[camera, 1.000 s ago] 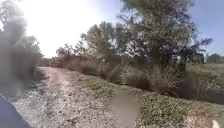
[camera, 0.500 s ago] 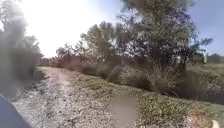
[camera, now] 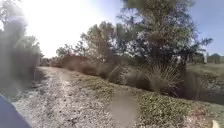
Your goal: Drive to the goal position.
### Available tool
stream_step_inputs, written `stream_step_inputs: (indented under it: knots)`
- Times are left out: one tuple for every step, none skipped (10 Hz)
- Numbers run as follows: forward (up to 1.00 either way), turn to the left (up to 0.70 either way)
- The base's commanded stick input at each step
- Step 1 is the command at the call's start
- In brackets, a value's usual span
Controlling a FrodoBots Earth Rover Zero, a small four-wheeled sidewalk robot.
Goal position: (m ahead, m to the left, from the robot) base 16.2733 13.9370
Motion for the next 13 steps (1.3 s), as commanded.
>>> stream_step_inputs:
  knots:
    - [0.0,0.45]
    - [0.0,0.45]
    - [0.0,0.45]
    - [0.0,0.45]
    - [0.0,0.45]
    - [0.28,0.4]
    - [1.0,0.27]
    - [1.0,0.27]
    - [1.0,0.27]
    - [1.0,0.27]
    - [1.0,0.27]
    - [1.0,0.27]
    - [1.0,0.27]
